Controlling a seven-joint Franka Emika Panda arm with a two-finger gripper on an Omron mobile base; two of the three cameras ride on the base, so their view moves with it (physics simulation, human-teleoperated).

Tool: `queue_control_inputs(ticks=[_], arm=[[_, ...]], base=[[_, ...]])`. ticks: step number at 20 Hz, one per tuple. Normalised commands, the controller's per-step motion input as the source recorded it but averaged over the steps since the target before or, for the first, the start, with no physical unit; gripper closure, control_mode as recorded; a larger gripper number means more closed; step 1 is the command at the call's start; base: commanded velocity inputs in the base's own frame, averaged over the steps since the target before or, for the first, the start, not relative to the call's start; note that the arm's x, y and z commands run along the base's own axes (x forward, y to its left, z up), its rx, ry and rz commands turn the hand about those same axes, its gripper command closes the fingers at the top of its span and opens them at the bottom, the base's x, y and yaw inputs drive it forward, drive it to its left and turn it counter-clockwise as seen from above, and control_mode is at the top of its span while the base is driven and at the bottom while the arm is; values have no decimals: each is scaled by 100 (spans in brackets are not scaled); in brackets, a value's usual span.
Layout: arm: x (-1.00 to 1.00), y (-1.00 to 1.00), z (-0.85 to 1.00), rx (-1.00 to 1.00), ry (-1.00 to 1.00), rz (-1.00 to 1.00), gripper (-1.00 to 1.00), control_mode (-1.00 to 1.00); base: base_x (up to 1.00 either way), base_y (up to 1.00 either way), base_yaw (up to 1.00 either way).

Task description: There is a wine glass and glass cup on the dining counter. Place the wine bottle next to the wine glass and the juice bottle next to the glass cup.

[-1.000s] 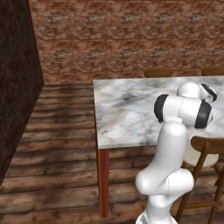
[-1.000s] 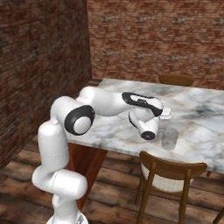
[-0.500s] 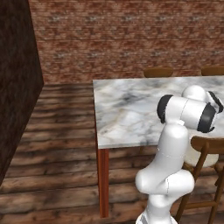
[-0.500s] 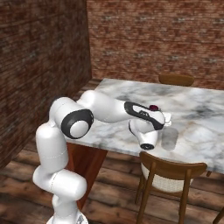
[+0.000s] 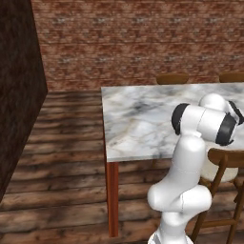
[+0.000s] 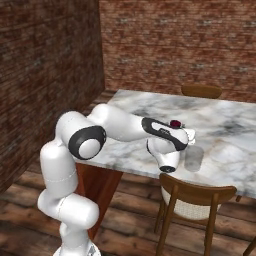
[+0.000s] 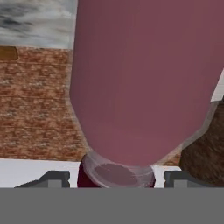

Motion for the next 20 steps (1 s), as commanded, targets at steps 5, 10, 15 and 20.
queue_control_inputs(ticks=[5,10,15,20], arm=[[-35,0,20,0,0,0,-100,-100],[-40,15,36,0,-1,0,-100,-100],[-6,24,67,-2,0,0,-100,-100],[-4,21,81,0,0,0,-100,-100]], base=[[0,0,0],[0,0,0],[0,0,0],[0,0,0]])
